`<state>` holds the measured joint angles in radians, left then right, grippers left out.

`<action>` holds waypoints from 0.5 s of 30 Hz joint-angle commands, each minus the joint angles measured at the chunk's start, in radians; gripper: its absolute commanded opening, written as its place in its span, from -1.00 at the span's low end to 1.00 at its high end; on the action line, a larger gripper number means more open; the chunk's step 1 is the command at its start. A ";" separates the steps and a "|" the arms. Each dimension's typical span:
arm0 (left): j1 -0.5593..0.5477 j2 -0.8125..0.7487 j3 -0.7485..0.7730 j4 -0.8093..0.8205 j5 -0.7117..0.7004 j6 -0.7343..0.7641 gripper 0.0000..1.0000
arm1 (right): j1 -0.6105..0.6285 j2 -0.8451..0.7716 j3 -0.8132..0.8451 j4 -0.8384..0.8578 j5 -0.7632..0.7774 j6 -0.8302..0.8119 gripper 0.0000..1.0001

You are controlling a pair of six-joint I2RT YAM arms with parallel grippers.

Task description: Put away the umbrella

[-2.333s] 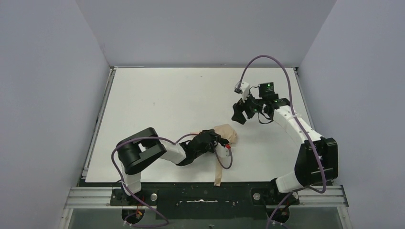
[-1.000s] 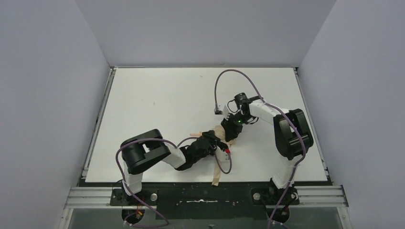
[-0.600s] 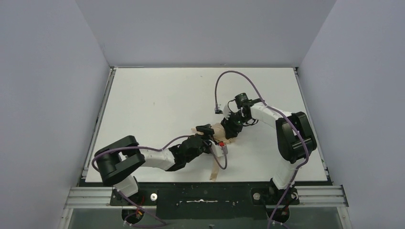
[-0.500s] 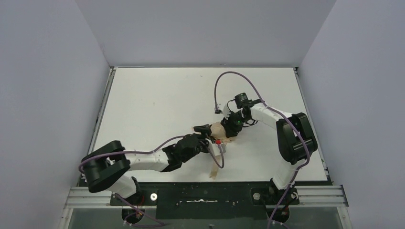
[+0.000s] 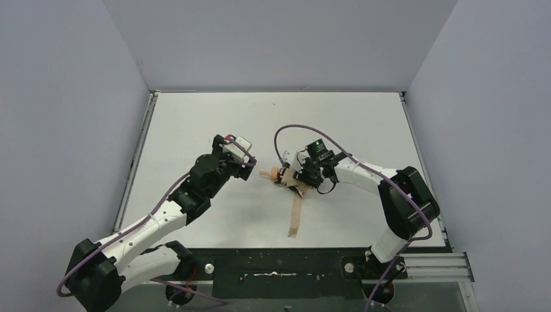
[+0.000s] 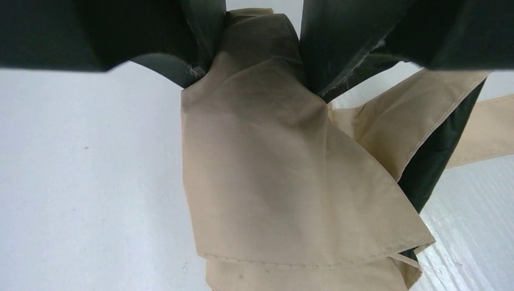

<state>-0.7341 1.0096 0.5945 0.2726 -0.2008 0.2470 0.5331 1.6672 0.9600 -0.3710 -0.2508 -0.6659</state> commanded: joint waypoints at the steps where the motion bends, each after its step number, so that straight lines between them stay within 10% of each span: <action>1: 0.107 0.016 0.090 -0.100 0.125 -0.172 0.60 | 0.054 -0.017 -0.100 0.099 0.203 -0.047 -0.69; 15: 0.226 0.316 0.293 -0.168 0.529 -0.107 0.72 | 0.311 -0.072 -0.357 0.476 0.475 -0.099 -0.75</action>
<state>-0.5346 1.2640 0.8059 0.1165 0.1223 0.1158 0.7677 1.5539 0.6743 0.0509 0.1249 -0.7280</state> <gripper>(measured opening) 0.855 0.371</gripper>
